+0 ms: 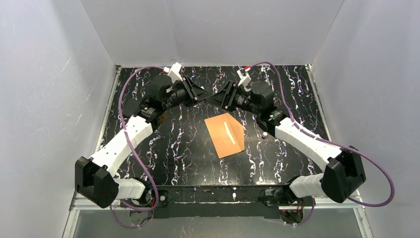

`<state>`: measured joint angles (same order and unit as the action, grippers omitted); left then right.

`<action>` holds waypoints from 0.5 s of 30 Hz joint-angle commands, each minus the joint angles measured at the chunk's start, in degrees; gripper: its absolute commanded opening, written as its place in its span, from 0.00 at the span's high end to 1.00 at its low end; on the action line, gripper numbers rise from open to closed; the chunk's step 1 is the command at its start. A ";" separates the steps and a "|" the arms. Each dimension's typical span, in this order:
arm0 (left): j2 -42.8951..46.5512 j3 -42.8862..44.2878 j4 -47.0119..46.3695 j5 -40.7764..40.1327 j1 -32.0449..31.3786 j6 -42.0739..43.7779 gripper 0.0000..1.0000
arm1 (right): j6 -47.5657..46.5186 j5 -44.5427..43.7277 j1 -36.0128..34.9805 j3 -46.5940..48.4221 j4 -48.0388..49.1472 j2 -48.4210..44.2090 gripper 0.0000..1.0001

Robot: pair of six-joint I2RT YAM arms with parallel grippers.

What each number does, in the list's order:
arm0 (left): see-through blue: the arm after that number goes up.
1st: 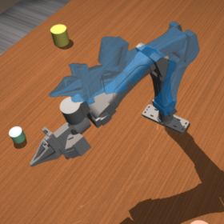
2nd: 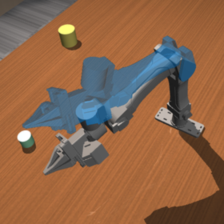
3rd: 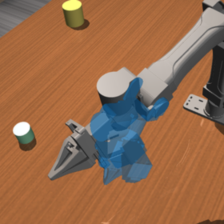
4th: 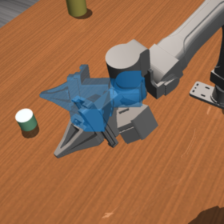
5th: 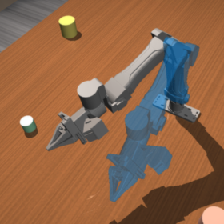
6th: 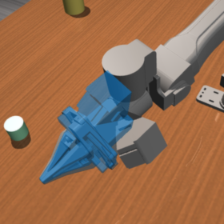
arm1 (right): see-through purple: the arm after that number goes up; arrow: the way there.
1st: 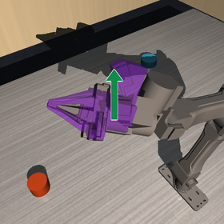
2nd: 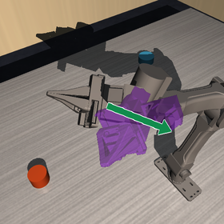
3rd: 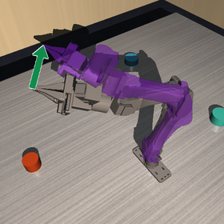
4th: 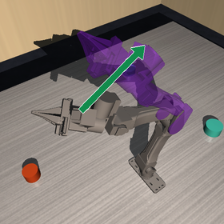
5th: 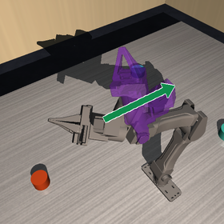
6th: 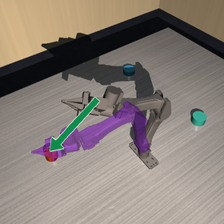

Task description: Place the letter into the envelope and seal it

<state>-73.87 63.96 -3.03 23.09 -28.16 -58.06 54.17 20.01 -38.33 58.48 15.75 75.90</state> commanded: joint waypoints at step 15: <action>2.89 6.37 20.32 26.47 -0.84 68.88 1.00 | -11.22 -5.12 0.12 29.85 -46.83 5.27 0.33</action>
<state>-72.49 67.16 11.66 41.52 -28.64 -10.92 41.12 15.73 -38.26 75.75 -7.79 72.47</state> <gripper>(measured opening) 0.230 0.736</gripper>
